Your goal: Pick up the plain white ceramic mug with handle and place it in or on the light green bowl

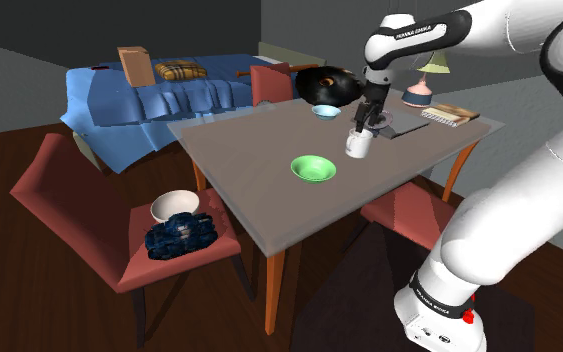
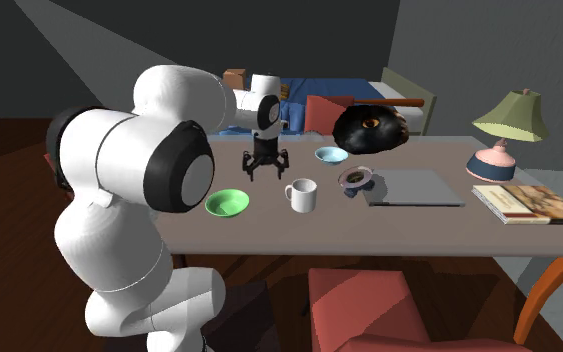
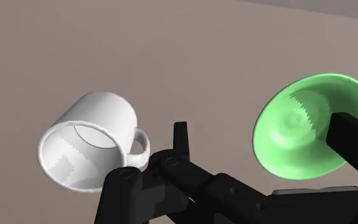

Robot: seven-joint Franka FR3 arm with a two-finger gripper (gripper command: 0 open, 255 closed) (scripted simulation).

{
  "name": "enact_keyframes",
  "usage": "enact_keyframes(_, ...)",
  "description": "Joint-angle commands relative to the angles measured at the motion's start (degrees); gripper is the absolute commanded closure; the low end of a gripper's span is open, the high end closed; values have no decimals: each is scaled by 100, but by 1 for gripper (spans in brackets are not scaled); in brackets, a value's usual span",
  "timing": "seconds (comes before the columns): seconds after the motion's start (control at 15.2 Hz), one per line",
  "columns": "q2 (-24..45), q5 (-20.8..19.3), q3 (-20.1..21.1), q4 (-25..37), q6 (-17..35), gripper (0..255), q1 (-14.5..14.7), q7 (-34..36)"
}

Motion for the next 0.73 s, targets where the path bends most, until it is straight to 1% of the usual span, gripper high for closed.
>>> enact_keyframes(0.0, 445, 158, -219, 275, 119, 0, 0, -354)
enact_keyframes(0.2, 1157, 507, -500, 759, 224, 0, -53, -910)
enact_keyframes(0.33, 1664, 796, -636, 1123, 253, 0, -143, -1292)
enact_keyframes(0.46, 2185, 1109, -716, 1523, 246, 0, -294, -1665)
enact_keyframes(0.66, 2972, 1572, -736, 2198, 164, 0, -621, -2169)
